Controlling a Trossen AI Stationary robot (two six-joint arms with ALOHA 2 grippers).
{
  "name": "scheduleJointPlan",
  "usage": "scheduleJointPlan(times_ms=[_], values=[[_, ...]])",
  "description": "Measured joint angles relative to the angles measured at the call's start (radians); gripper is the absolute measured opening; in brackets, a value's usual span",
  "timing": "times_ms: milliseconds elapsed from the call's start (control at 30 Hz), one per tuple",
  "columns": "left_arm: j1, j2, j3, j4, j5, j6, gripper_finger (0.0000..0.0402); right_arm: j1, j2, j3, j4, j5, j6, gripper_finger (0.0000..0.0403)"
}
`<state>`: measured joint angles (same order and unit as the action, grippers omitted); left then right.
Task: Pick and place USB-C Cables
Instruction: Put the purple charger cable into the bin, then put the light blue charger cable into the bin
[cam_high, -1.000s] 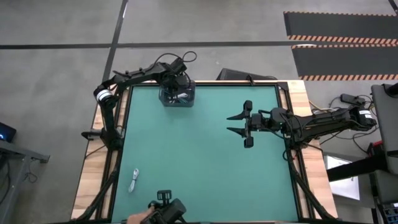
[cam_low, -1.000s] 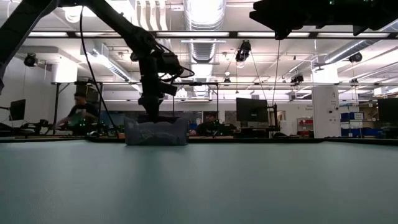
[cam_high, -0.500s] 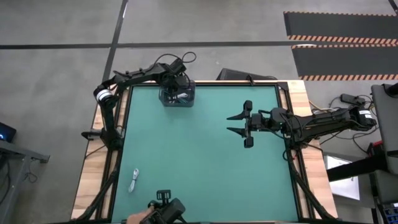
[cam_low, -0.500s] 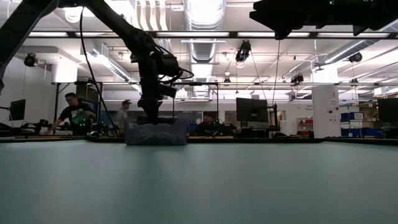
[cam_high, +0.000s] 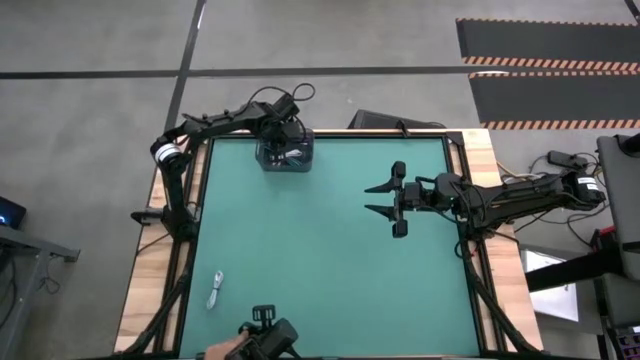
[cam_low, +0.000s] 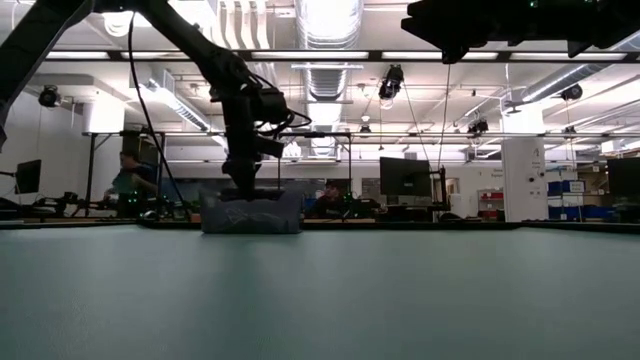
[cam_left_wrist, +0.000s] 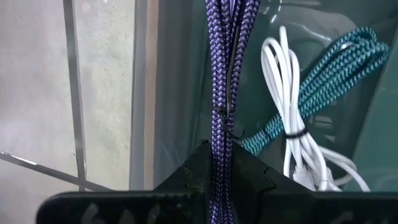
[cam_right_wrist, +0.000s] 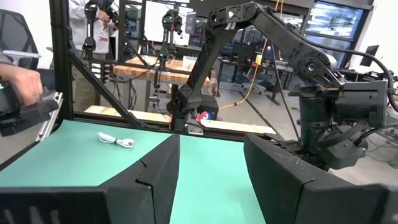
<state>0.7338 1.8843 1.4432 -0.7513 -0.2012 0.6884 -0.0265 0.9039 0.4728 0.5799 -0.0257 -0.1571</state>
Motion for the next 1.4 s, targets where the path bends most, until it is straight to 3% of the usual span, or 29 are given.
scheduleJointPlan(times_ms=[867, 1233, 1400], values=[[0.0, 0.001, -0.062, 0.082, 0.012, 0.0, 0.0022, 0.0, 0.0, 0.0, 0.0, 0.0, 0.007, 0.0171], [0.0, 0.001, -0.062, 0.089, 0.006, 0.0, 0.0075, 0.0, 0.0, 0.0, 0.0, 0.0, 0.003, 0.0171], [-0.006, -0.014, -0.062, 0.088, -0.047, 0.0, 0.0081, 0.0, 0.0, 0.0, 0.0, 0.0, 0.003, 0.0171]])
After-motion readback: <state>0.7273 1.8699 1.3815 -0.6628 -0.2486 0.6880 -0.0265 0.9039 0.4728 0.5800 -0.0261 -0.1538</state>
